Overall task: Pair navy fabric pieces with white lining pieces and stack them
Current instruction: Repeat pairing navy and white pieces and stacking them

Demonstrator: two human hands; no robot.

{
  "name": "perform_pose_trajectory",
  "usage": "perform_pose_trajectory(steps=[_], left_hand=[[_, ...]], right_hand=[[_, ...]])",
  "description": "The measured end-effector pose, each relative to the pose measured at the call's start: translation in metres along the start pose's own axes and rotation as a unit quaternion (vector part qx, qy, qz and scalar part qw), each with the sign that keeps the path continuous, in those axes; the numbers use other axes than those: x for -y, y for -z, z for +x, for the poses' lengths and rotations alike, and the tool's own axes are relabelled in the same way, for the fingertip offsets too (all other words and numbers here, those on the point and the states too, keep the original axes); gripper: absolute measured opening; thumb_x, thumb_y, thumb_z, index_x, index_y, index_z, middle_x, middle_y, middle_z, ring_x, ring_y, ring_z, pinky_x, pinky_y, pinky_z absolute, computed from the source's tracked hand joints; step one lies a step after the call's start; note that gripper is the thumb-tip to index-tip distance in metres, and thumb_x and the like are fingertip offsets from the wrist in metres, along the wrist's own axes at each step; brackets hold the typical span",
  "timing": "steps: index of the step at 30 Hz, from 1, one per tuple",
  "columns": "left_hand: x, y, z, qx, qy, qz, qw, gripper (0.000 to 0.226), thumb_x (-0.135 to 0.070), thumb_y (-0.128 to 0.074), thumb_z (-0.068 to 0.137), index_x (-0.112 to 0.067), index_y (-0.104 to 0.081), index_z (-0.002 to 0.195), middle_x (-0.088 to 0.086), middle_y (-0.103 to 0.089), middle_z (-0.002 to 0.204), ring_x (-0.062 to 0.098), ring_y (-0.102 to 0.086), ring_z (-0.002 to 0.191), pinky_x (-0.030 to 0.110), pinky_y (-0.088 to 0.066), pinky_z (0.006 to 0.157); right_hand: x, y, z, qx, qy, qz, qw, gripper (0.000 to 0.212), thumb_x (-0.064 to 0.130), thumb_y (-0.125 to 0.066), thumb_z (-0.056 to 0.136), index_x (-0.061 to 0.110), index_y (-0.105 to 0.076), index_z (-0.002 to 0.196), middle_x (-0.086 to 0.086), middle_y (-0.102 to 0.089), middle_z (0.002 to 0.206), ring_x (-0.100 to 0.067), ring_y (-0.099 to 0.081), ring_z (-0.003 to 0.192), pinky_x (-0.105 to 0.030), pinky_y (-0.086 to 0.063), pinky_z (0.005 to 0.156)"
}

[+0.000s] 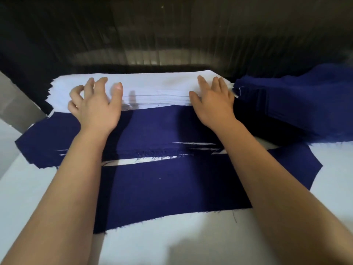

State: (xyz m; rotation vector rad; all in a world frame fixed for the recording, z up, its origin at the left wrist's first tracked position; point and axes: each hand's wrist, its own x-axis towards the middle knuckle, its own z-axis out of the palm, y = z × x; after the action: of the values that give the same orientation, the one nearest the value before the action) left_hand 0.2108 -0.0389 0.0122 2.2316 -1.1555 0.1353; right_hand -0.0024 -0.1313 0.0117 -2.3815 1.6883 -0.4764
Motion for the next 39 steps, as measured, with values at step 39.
perform_pose_trajectory(steps=[39], left_hand=[[0.014, -0.014, -0.003, -0.025, -0.054, 0.035, 0.998, 0.03, -0.026, -0.053, 0.092, -0.021, -0.055, 0.122, -0.003, -0.052, 0.134, 0.029, -0.027, 0.129, 0.038, -0.017, 0.094]], right_hand=[[-0.01, -0.013, -0.006, -0.116, 0.082, 0.046, 0.989, 0.046, 0.014, -0.051, 0.086, 0.02, -0.044, 0.131, -0.004, -0.036, 0.146, -0.027, -0.019, 0.139, -0.036, -0.007, 0.108]])
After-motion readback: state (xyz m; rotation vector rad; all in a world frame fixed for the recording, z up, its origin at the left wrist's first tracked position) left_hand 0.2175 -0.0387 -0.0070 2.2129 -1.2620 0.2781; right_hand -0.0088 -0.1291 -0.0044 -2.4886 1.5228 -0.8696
